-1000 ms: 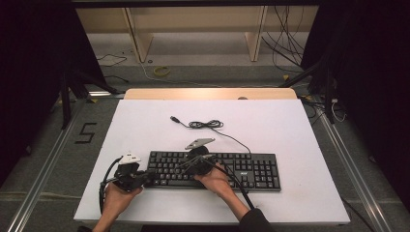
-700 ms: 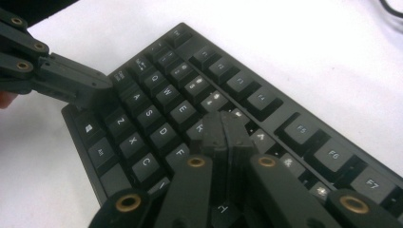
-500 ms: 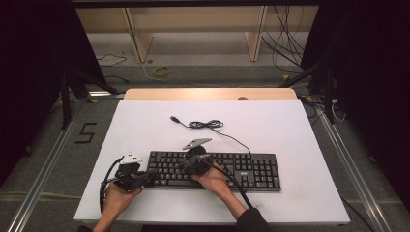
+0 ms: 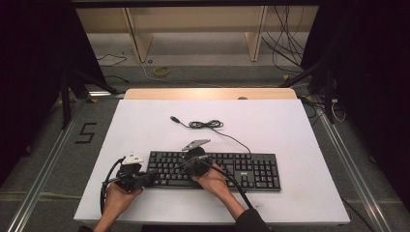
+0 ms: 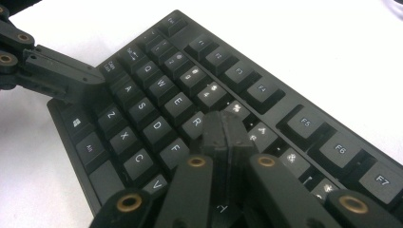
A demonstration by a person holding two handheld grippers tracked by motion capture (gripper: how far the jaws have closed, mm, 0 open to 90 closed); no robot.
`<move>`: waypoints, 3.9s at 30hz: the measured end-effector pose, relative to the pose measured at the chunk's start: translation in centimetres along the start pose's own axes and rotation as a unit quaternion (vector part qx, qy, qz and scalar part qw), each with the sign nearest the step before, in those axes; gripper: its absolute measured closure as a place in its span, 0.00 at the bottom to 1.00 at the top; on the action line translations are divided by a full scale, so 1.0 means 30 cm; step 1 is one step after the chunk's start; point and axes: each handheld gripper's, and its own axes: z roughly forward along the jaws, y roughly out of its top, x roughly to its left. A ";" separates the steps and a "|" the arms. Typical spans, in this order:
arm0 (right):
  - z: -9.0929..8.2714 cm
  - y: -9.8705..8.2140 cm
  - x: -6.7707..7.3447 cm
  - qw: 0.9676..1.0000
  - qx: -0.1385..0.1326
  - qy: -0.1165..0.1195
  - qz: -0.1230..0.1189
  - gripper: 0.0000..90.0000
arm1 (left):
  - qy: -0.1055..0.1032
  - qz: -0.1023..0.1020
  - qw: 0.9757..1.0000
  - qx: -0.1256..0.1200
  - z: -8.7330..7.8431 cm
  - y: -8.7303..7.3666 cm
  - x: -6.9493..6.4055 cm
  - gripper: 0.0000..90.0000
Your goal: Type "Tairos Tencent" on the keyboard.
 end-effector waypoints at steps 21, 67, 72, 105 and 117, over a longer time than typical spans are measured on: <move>-0.099 -0.020 -0.034 0.998 -0.052 0.029 0.025 0.91 | -0.028 -0.008 0.998 -0.062 -0.026 0.012 0.000 0.84; -0.217 -0.060 -0.114 0.996 -0.073 0.006 0.042 0.38 | -0.016 0.009 0.999 -0.046 0.045 0.041 -0.008 0.99; -0.218 -0.061 -0.119 0.996 -0.073 0.004 0.042 0.38 | -0.019 0.004 0.999 -0.039 0.050 0.039 -0.005 0.99; -0.226 -0.063 -0.115 0.997 -0.073 0.010 0.034 0.54 | -0.044 0.006 0.995 -0.092 0.003 0.034 -0.021 0.60; -0.211 -0.071 -0.106 0.998 -0.059 0.008 0.020 0.75 | -0.070 0.007 0.989 -0.127 -0.011 0.034 -0.034 0.44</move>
